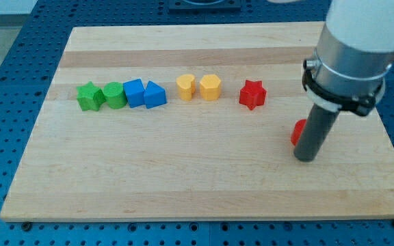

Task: Slide red circle to red star

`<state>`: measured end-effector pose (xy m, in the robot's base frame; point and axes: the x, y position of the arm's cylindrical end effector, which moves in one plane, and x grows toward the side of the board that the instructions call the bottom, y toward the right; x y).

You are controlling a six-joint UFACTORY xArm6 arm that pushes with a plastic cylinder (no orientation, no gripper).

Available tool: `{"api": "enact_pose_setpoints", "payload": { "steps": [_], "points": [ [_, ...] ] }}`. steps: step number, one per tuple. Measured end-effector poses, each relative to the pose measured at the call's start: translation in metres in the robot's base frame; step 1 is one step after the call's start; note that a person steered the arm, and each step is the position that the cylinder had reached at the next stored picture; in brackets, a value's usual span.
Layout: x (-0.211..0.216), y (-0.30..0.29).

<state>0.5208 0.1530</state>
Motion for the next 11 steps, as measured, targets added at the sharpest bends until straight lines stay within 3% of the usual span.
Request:
{"api": "enact_pose_setpoints", "payload": {
  "steps": [1, 2, 3, 4, 6, 8, 9, 11],
  "points": [
    [-0.036, -0.002],
    [-0.046, -0.004],
    [-0.019, 0.008],
    [-0.026, 0.023],
    [-0.058, -0.013],
    [-0.053, 0.032],
    [-0.076, 0.041],
    [-0.100, -0.022]
  ]
}}
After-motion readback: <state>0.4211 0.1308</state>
